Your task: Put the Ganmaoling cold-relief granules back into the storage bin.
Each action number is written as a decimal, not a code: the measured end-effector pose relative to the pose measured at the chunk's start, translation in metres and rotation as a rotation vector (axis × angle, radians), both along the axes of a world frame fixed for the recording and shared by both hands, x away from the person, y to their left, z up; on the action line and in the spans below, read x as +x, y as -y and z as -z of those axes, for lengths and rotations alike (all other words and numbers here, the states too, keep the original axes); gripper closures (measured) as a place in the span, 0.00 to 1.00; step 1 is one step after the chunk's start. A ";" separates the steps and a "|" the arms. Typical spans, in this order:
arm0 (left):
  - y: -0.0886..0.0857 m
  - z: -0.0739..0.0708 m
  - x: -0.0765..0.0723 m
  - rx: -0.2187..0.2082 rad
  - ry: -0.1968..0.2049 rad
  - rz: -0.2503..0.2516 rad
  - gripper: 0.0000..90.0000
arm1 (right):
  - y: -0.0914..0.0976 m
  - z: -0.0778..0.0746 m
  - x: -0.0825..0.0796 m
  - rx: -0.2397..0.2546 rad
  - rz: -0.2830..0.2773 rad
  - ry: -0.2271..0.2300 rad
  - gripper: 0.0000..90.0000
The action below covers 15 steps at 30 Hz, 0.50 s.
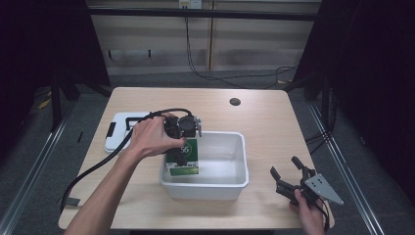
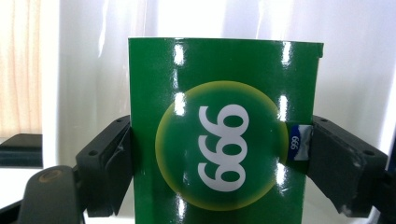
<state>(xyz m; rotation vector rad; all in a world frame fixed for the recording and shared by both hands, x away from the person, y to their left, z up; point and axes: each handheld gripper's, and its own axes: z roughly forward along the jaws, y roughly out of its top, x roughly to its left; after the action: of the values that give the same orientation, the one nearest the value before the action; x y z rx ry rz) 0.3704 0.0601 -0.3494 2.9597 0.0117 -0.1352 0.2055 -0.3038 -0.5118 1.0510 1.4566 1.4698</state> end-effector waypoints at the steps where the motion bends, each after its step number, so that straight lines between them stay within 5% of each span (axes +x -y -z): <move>1: -0.001 0.001 0.001 0.006 -0.006 0.013 0.18 | 0.000 0.000 0.000 -0.002 0.001 0.000 0.14; 3: -0.004 0.004 0.000 -0.017 -0.011 0.004 0.18 | 0.000 0.000 0.000 -0.003 0.001 0.001 0.14; 15: -0.007 0.010 -0.003 0.010 0.023 0.048 0.18 | 0.000 0.000 0.000 -0.003 0.002 0.002 0.14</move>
<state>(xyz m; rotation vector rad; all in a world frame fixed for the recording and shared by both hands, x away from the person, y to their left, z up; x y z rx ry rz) 0.3678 0.0676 -0.3595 2.9720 -0.0617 -0.1072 0.2056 -0.3039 -0.5118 1.0488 1.4559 1.4658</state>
